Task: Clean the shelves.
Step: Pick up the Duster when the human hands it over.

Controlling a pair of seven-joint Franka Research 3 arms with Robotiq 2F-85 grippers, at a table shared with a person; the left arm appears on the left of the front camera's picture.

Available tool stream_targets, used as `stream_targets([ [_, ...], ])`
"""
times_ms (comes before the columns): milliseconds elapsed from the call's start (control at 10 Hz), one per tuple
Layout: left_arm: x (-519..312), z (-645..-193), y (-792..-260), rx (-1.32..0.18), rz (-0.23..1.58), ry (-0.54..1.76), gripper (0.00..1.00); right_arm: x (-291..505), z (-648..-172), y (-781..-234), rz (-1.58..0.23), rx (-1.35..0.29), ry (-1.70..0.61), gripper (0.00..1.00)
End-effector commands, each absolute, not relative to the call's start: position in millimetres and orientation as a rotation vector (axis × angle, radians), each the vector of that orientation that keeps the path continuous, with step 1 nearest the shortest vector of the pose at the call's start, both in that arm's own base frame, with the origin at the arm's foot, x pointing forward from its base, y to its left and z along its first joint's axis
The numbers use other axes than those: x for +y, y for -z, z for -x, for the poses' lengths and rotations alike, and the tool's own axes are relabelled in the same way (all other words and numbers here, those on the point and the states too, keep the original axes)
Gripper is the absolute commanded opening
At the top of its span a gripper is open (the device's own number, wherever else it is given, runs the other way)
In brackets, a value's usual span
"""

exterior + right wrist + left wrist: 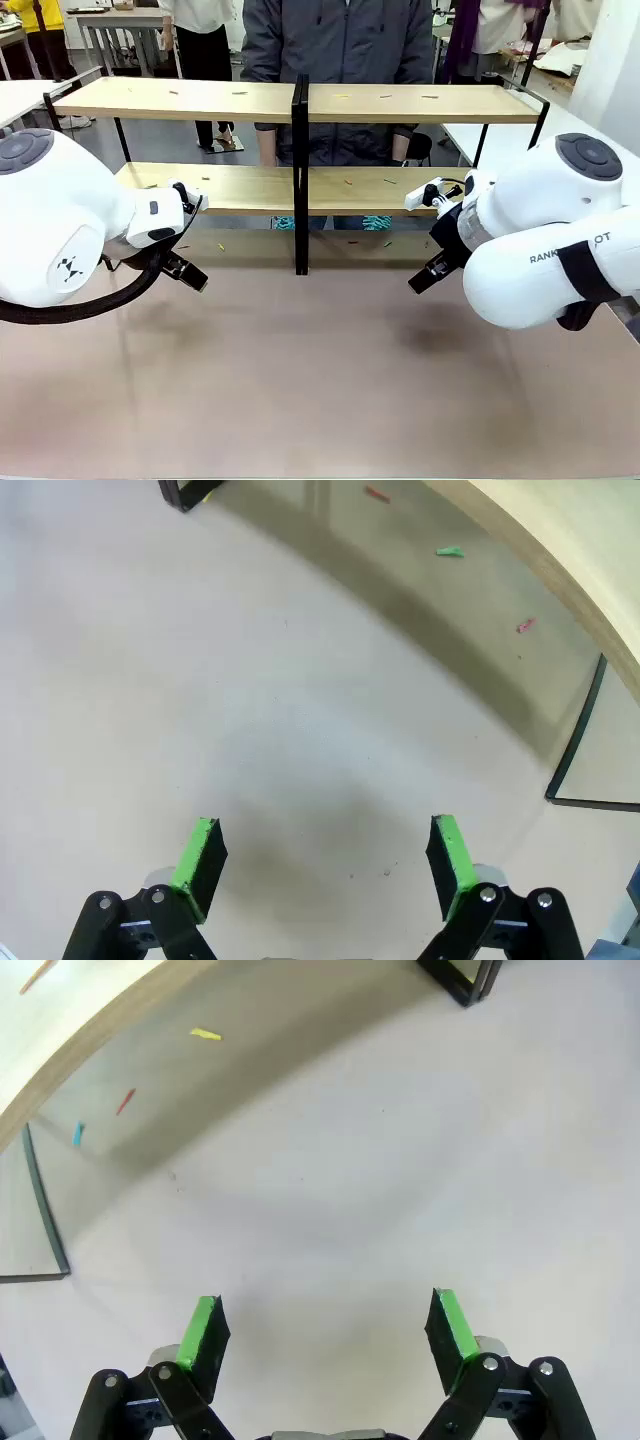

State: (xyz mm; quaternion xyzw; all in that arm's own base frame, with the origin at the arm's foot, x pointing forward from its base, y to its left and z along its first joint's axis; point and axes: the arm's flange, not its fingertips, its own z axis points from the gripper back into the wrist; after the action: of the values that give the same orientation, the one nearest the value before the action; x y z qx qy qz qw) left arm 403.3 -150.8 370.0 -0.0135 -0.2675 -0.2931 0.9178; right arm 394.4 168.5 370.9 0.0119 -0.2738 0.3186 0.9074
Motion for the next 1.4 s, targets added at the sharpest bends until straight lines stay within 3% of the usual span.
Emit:
stream_targets([
  [0, -150.8, -403.3, -370.1, -0.551, 0.028, 0.603, 1.0, 168.5, -394.4, -370.9, -0.024, -0.565, -0.658, 1.0],
  [1300, -150.8, -403.3, -370.1, -0.551, 0.028, 0.603, 1.0, 168.5, -394.4, -370.9, -0.024, -0.565, -0.658, 1.0],
])
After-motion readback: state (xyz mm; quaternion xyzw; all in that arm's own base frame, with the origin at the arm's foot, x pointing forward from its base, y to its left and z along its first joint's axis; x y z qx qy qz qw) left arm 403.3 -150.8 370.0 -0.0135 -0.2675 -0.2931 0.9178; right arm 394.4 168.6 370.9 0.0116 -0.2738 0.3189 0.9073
